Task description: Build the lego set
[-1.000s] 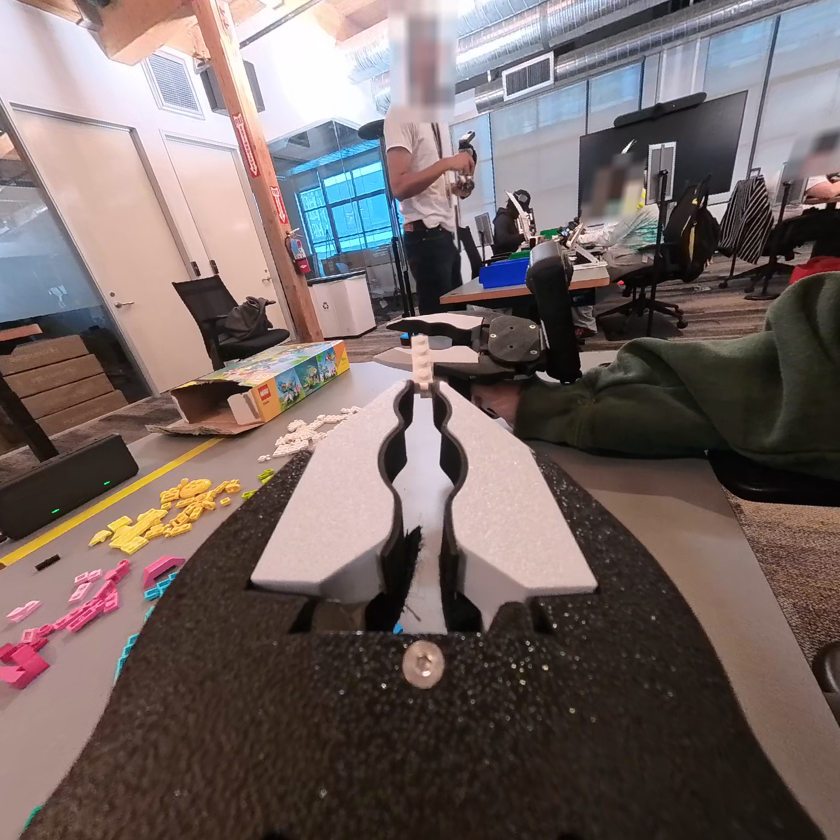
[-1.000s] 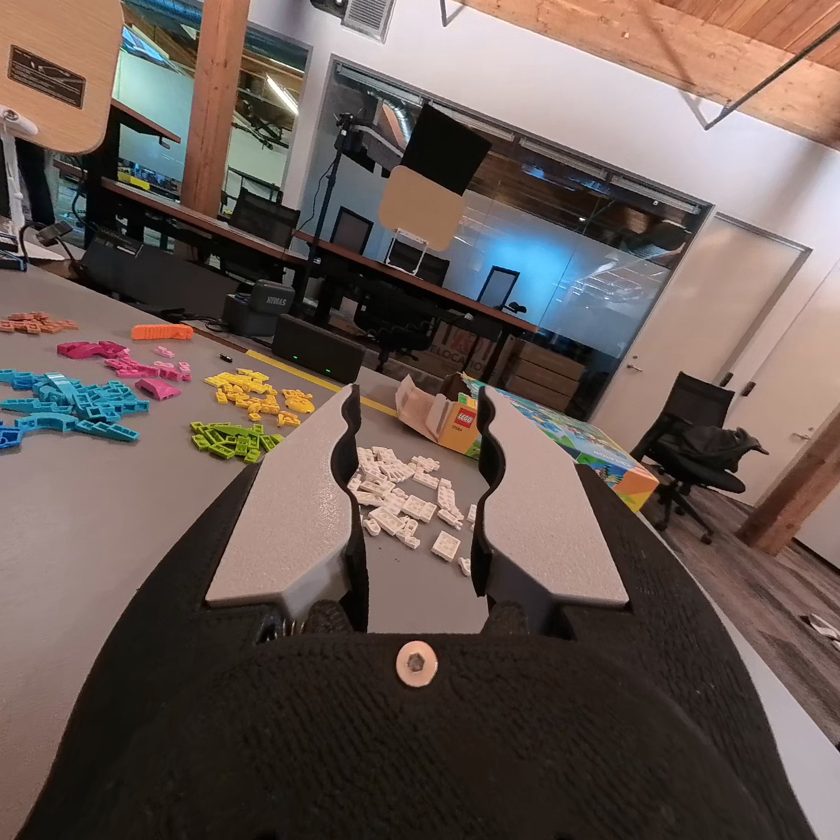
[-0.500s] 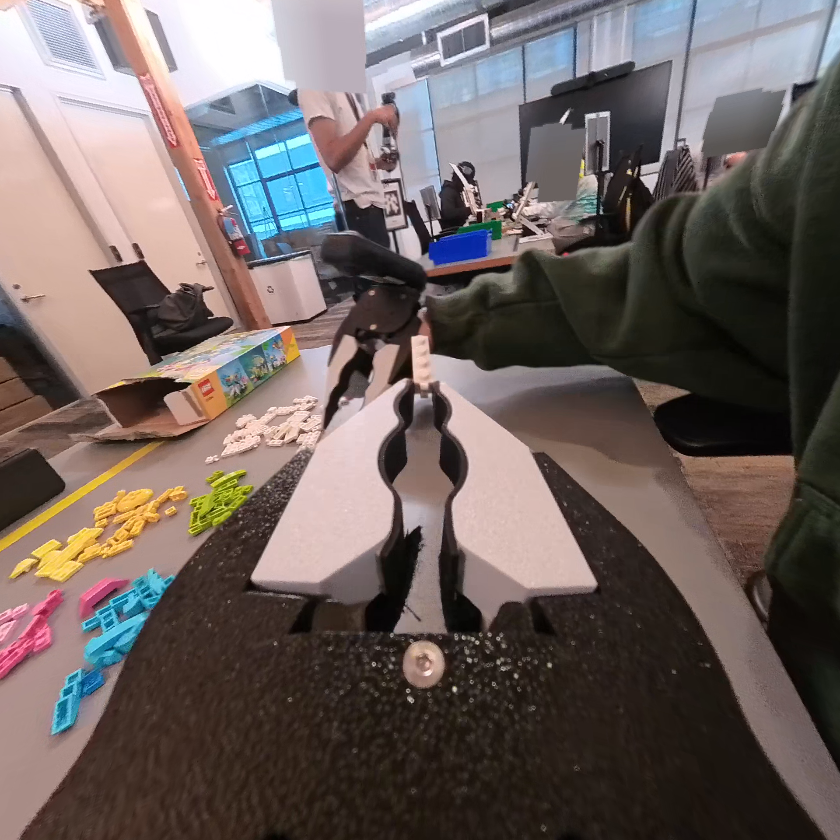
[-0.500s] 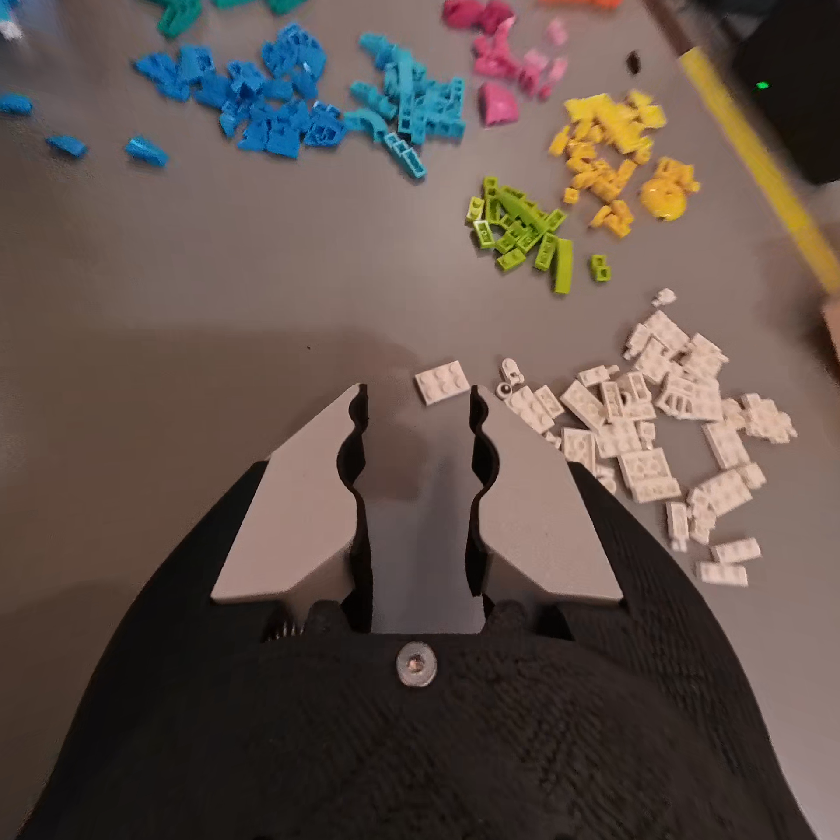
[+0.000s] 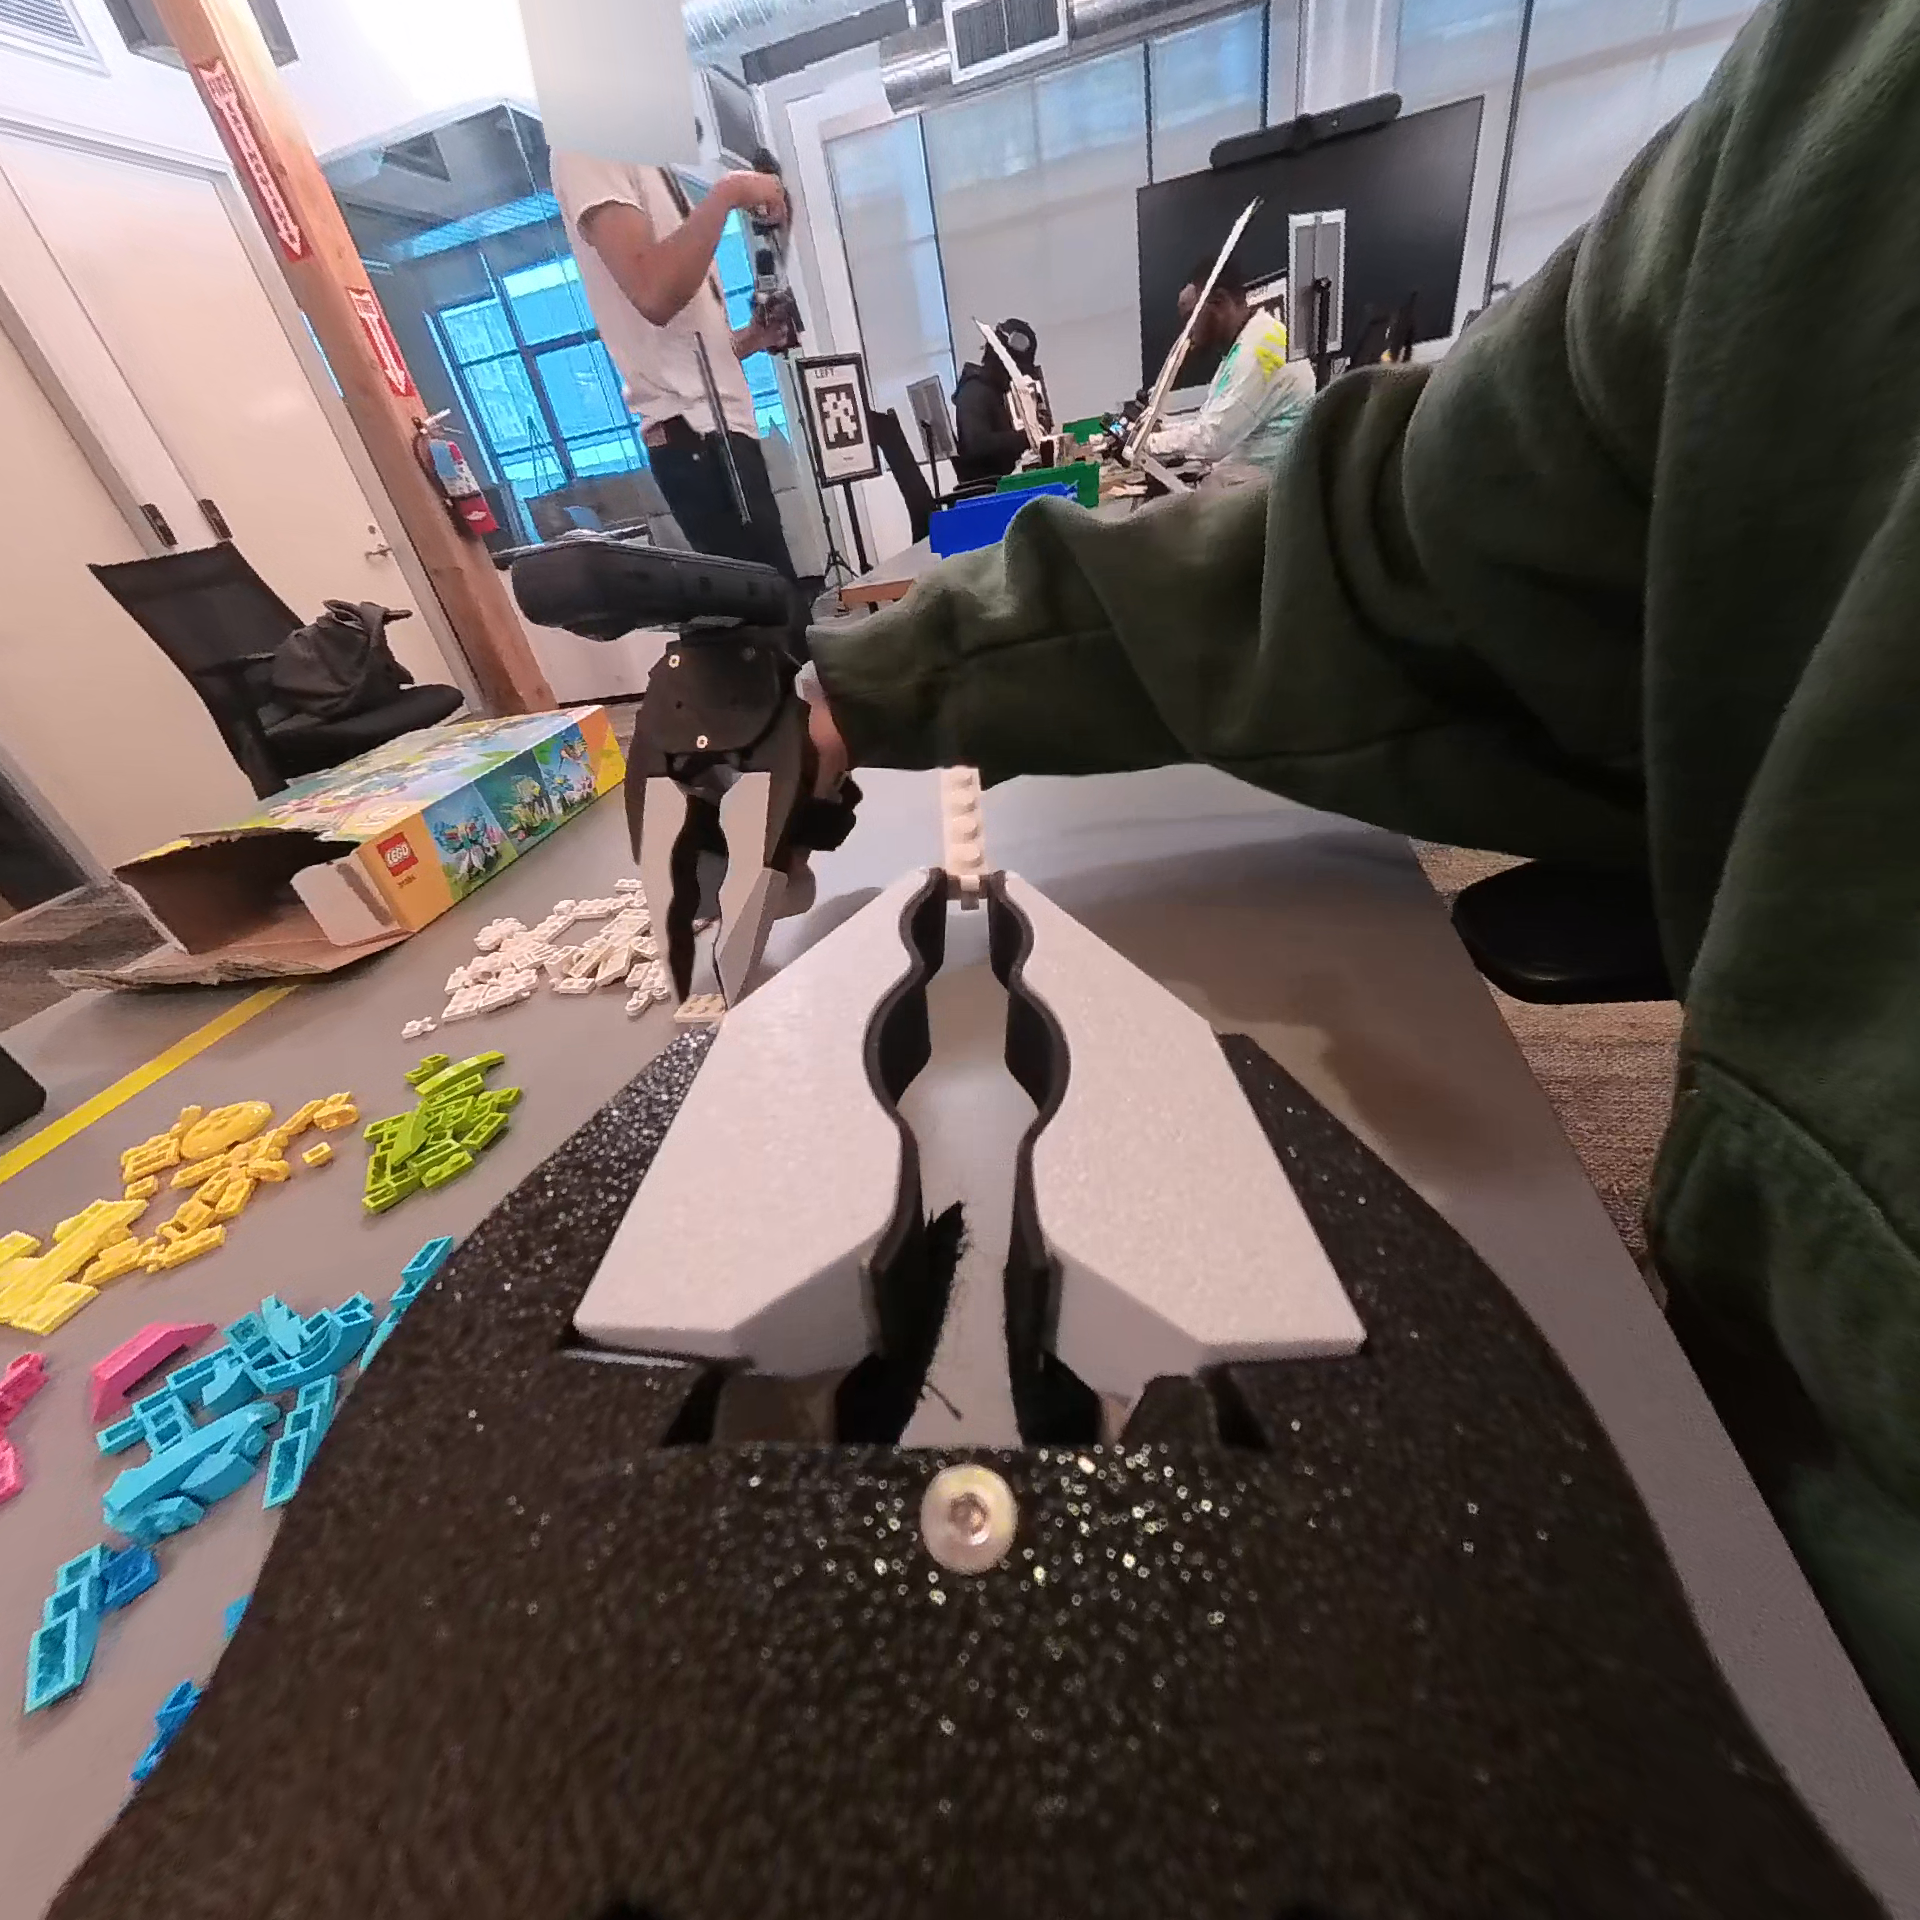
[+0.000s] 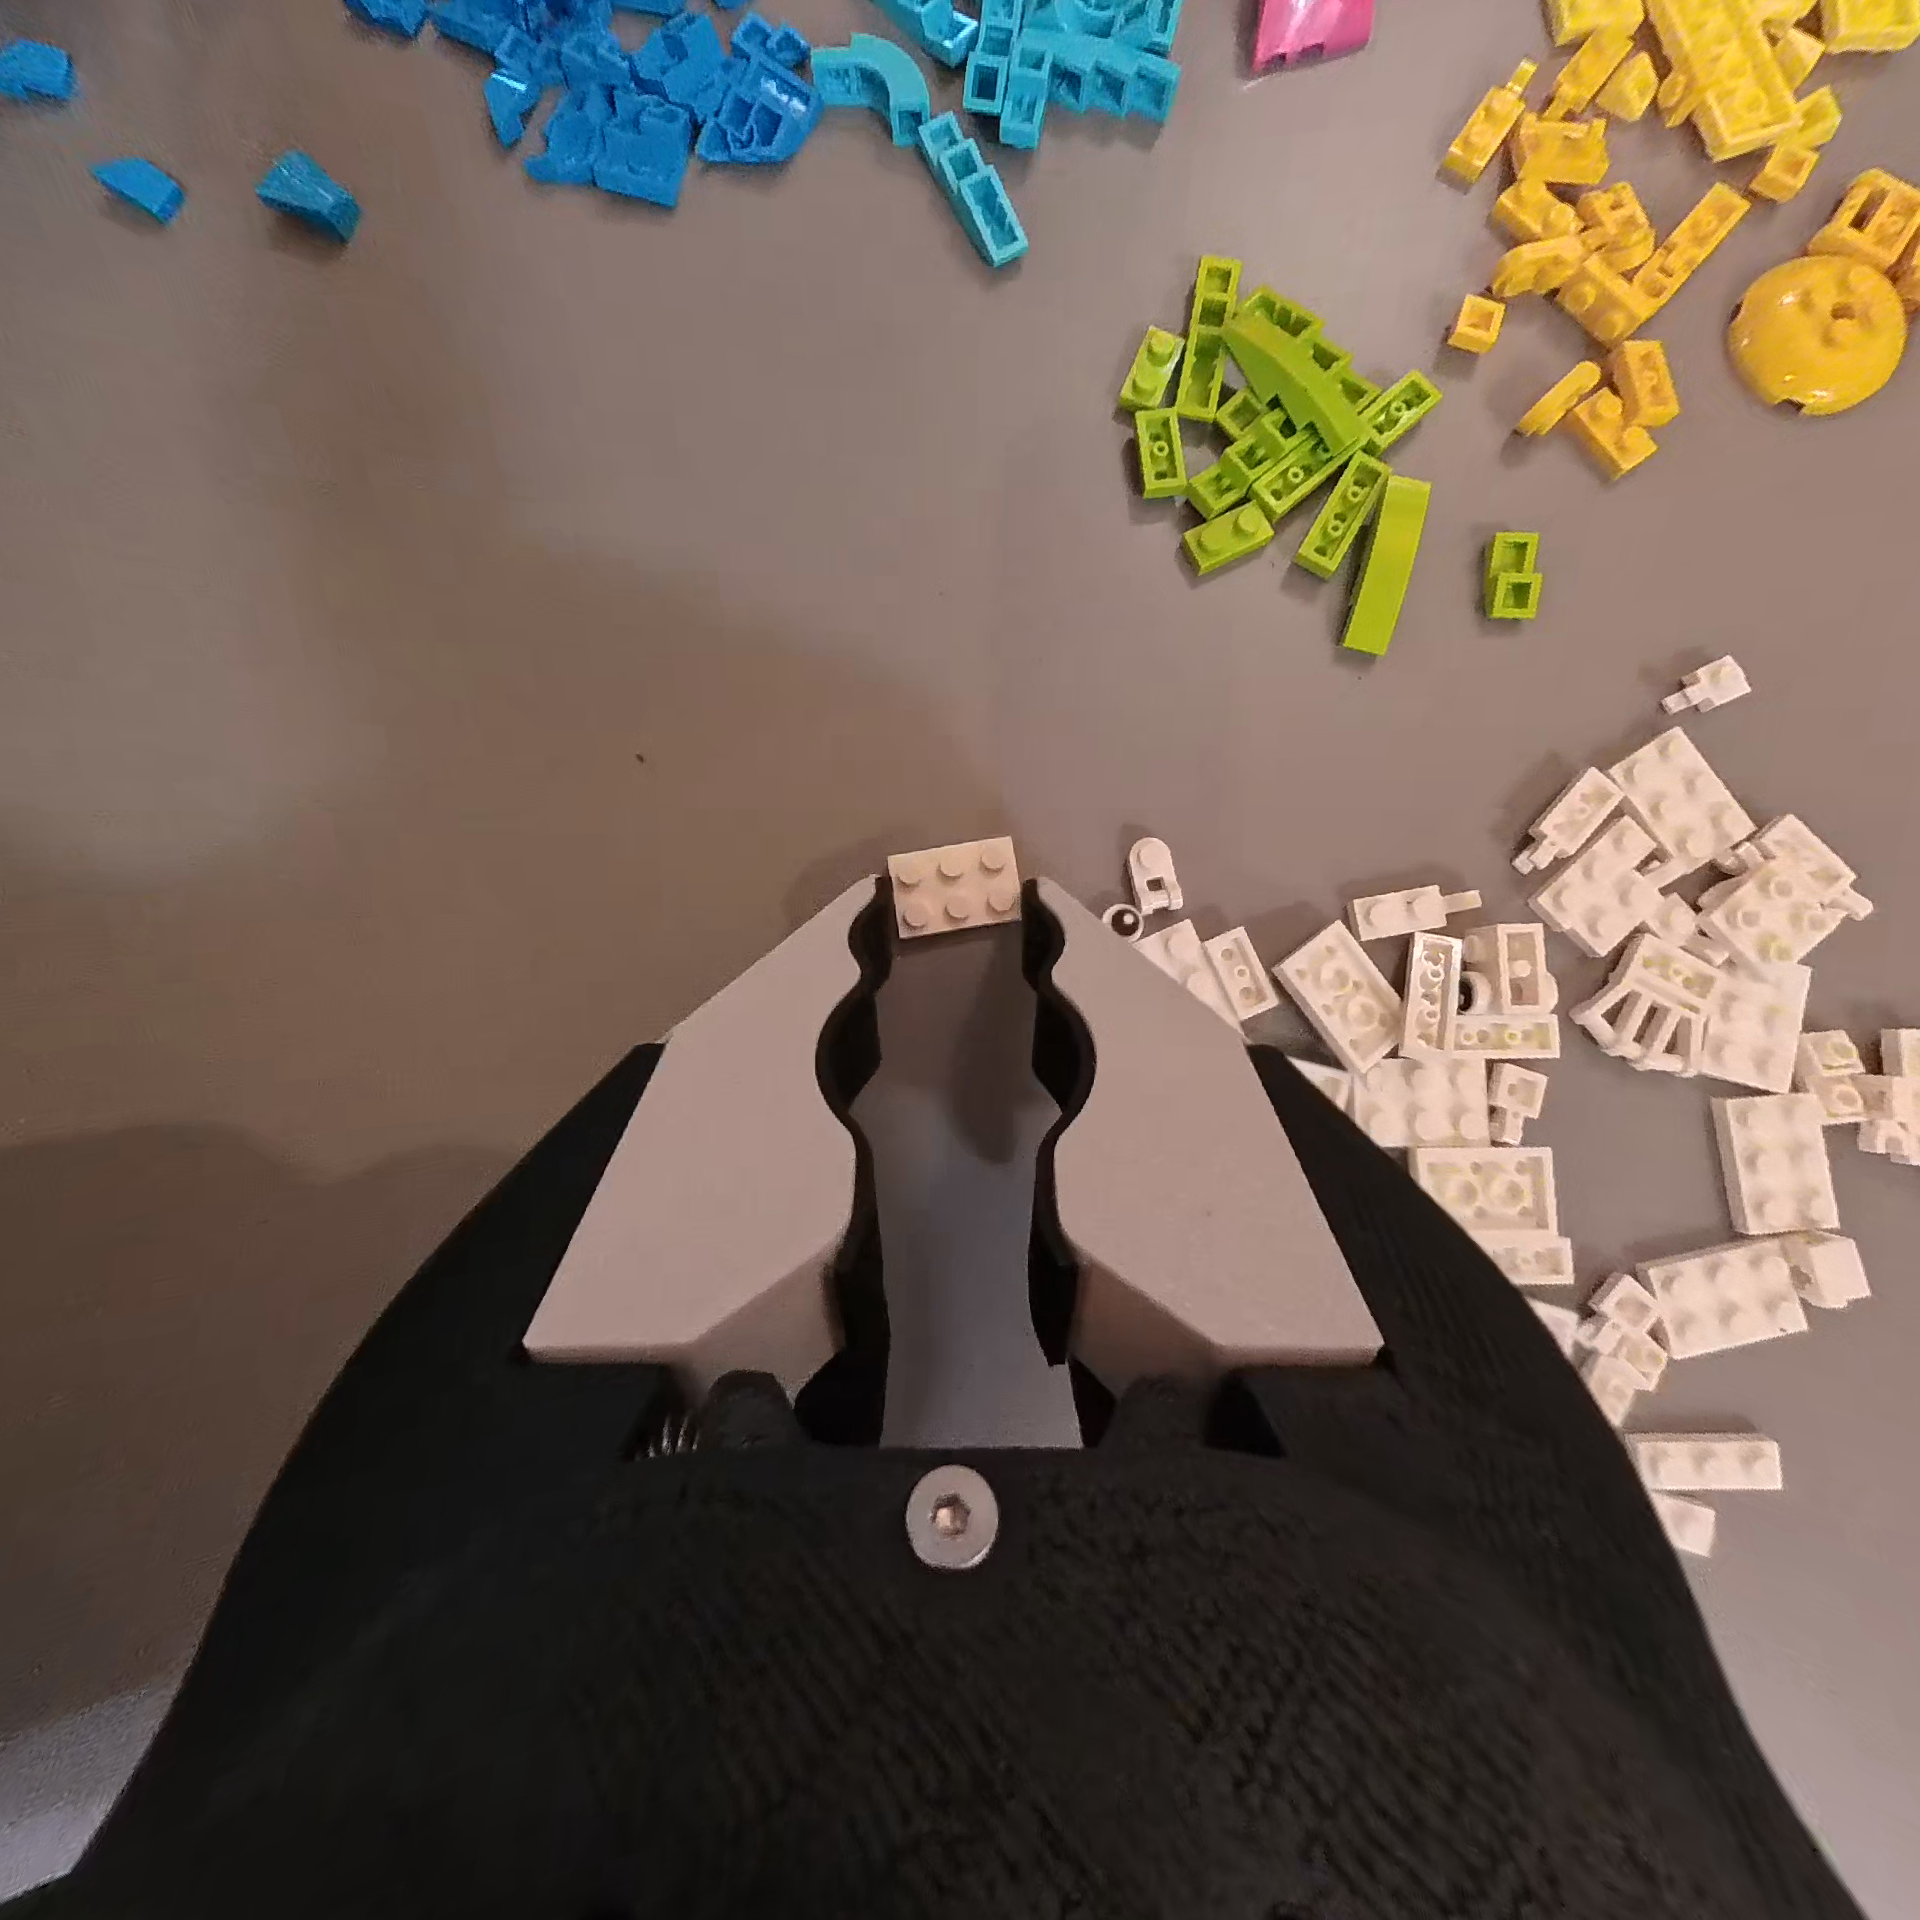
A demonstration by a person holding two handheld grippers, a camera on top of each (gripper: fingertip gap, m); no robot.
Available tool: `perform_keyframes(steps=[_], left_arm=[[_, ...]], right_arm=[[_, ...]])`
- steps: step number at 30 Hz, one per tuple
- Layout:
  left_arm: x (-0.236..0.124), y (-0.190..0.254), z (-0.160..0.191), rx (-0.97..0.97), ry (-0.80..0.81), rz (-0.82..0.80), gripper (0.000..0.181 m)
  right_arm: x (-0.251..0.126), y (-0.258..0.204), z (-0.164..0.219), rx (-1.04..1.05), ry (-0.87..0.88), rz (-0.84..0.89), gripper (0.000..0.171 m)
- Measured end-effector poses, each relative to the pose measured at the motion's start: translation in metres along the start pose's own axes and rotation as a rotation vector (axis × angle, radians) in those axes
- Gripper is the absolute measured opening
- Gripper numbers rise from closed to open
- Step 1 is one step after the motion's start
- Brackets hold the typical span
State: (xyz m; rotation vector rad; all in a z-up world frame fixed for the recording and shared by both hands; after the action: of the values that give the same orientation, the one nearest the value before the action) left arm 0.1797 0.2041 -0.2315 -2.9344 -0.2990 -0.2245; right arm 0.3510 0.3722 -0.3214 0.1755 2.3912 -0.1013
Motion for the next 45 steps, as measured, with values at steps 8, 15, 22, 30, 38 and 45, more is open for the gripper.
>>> perform_keyframes(steps=[8,15,22,30,38,45], left_arm=[[-0.001,-0.004,0.0,0.028,-0.02,-0.041,0.005],[-0.002,-0.01,0.007,0.009,-0.073,-0.08,0.005],[-0.002,-0.011,0.009,0.002,-0.086,-0.082,0.005],[-0.001,-0.008,0.008,-0.013,-0.066,-0.048,0.005],[0.0,-0.007,0.008,0.007,-0.069,-0.042,0.005],[0.0,-0.005,0.009,0.015,-0.075,-0.033,0.005]], right_arm=[[-0.024,-0.031,-0.047,-0.014,0.162,0.026,0.023],[-0.048,-0.091,-0.117,-0.179,0.16,-0.012,0.023],[-0.047,-0.14,-0.152,-0.347,0.037,-0.037,0.023],[-0.036,-0.176,-0.151,-0.435,-0.06,-0.04,0.023],[-0.034,-0.177,-0.141,-0.406,-0.103,-0.048,0.023],[-0.03,-0.175,-0.136,-0.358,-0.126,-0.076,0.023]])
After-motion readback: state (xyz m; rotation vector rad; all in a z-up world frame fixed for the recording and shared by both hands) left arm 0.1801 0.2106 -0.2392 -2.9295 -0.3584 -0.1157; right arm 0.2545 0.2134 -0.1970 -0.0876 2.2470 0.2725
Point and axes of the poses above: each gripper's, where its closed fingertips meet, x out along the fingers, z out of its underside, y = z × x across the jaws, the point moved 4 cm from there along -x, back along the fingers, and after that the axes turned 9 degrees about y, right-handed, at the moved point
